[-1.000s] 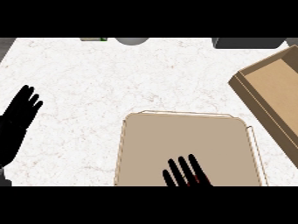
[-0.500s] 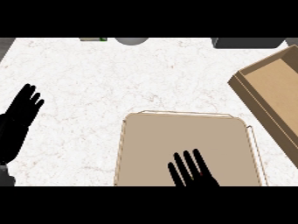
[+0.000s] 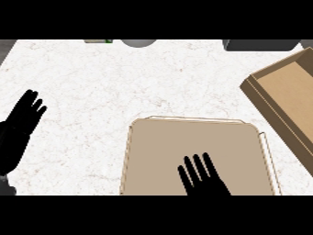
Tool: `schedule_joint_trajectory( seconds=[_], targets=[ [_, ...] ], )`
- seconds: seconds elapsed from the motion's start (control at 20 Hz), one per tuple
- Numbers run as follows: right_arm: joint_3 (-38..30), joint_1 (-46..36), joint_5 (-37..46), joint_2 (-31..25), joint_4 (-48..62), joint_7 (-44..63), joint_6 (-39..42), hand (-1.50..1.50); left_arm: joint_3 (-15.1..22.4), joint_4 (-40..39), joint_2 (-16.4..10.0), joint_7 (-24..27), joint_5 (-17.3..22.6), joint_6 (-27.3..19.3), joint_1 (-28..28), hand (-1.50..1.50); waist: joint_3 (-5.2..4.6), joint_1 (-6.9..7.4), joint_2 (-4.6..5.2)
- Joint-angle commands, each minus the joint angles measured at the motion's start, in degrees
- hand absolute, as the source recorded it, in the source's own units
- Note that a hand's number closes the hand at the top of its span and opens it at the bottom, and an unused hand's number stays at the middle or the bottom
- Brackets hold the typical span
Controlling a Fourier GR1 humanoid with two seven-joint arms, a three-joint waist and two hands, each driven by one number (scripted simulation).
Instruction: Pick the bell pepper from the tray and place it in the cardboard box
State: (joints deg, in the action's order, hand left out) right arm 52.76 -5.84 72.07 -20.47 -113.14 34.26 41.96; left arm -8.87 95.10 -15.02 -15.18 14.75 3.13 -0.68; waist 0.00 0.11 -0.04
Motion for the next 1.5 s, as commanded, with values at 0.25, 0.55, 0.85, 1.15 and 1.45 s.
schedule_joint_trajectory(
  seconds=[0.25, 0.55, 0.85, 1.15, 1.45],
  targets=[
    [-4.20, -1.36, 2.00, 2.18, 5.92, -4.82, 0.44, -1.50, -1.36, 1.80, 1.00, -0.60, 0.49, 2.06, 1.29, 0.00, -0.01, 0.09, 0.02],
    [-4.83, 3.64, 4.75, -2.56, 5.45, -8.08, -7.56, -1.50, -1.05, 5.37, 1.79, -4.43, -0.93, 0.22, 0.88, 0.00, 0.01, 0.00, -0.02],
    [-0.75, -0.38, 7.94, 4.02, 10.71, -10.50, -9.36, 1.50, -1.29, -2.20, 2.74, 1.55, -3.31, 1.26, -1.79, 0.00, 0.00, -0.02, 0.06],
    [-5.83, -1.00, 7.37, 0.74, 7.13, -16.83, -7.87, 1.50, -2.14, -0.62, 2.37, 1.36, -3.26, 3.01, 0.47, 0.00, -0.01, -0.02, 0.01],
    [-23.90, 0.39, -2.04, 5.02, 11.56, -14.58, -10.90, 1.50, -3.33, -1.14, 1.92, -0.59, -1.03, 3.23, -1.23, 0.00, 0.05, -0.19, 0.52]
  ],
)
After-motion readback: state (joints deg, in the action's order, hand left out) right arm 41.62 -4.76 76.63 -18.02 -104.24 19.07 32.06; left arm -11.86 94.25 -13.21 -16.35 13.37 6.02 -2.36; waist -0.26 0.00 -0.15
